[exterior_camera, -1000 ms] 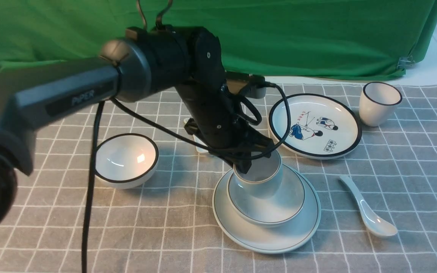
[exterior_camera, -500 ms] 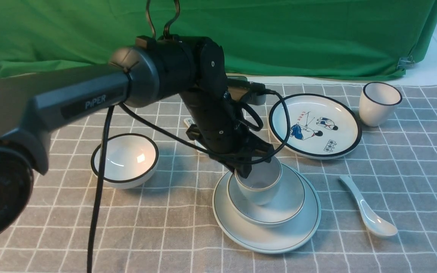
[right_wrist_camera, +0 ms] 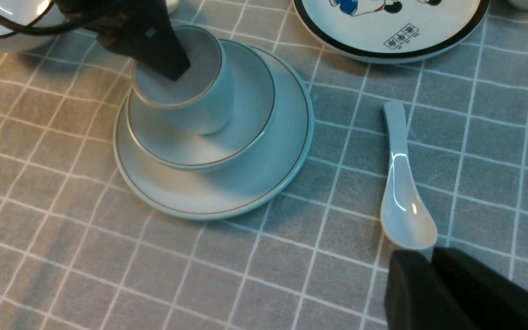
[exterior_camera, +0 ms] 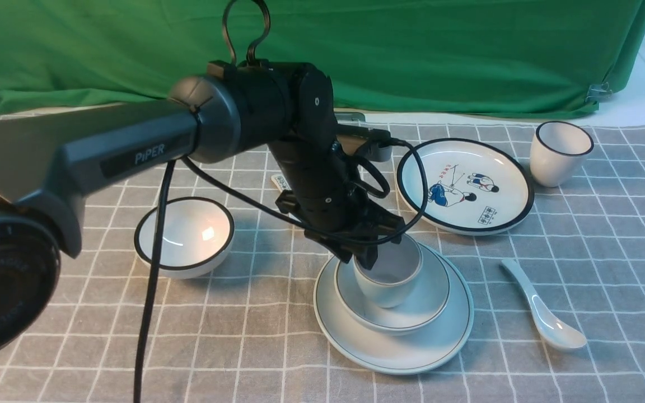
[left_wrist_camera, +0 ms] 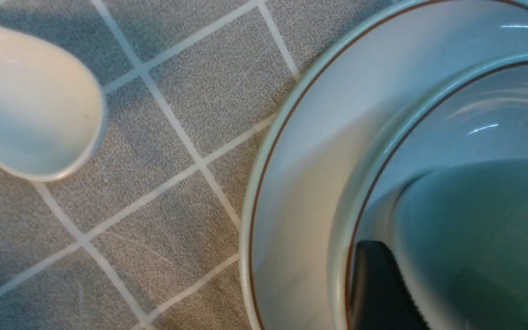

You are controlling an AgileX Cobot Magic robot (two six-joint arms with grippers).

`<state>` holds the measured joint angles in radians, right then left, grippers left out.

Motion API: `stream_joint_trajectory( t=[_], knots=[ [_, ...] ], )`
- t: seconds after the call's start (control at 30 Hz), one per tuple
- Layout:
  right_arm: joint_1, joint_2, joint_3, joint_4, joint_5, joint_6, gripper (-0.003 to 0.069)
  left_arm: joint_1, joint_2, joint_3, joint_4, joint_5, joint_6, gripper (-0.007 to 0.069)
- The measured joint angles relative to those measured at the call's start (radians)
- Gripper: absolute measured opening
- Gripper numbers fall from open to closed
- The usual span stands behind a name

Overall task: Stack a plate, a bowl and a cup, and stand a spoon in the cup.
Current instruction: Use the left arm to put the blue teacup into the blue rice bowl in the middle, then use the right arm to grab a blue soup spoon

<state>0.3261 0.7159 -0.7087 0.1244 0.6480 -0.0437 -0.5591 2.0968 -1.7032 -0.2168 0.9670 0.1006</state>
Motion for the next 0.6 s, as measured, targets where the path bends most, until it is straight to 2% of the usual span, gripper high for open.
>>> stream_joint_trajectory(
  t=[0.03, 0.13, 0.23, 0.37, 0.5, 0.53, 0.6],
  knots=[
    [0.0, 0.0, 0.0, 0.0, -0.001, 0.0, 0.0089, 0.0, 0.0, 0.0, -0.002, 0.0, 0.0, 0.0312],
    [0.0, 0.0, 0.001, -0.007, -0.013, 0.005, 0.0089, 0.0, -0.019, -0.01, -0.006, 0.006, 0.0, 0.0437],
    [0.0, 0.015, -0.008, -0.075, -0.009, 0.065, 0.0089, 0.0, -0.055, -0.047, -0.002, 0.025, -0.009, 0.0489],
    [0.0, 0.069, -0.057, -0.148, 0.061, 0.104, 0.0089, 0.0, -0.107, -0.079, -0.002, 0.037, -0.026, 0.0477],
    [0.0, 0.216, -0.17, -0.243, 0.203, 0.114, 0.0087, 0.0, -0.223, -0.085, 0.01, 0.072, -0.031, 0.0258],
    [0.0, 0.249, -0.199, -0.257, 0.228, 0.114, 0.0078, 0.0, -0.252, -0.081, 0.014, 0.081, -0.031, 0.0181],
    [-0.008, 0.302, -0.245, -0.268, 0.272, 0.109, 0.0048, 0.0, -0.297, -0.06, 0.022, 0.078, -0.031, 0.0085]
  ],
)
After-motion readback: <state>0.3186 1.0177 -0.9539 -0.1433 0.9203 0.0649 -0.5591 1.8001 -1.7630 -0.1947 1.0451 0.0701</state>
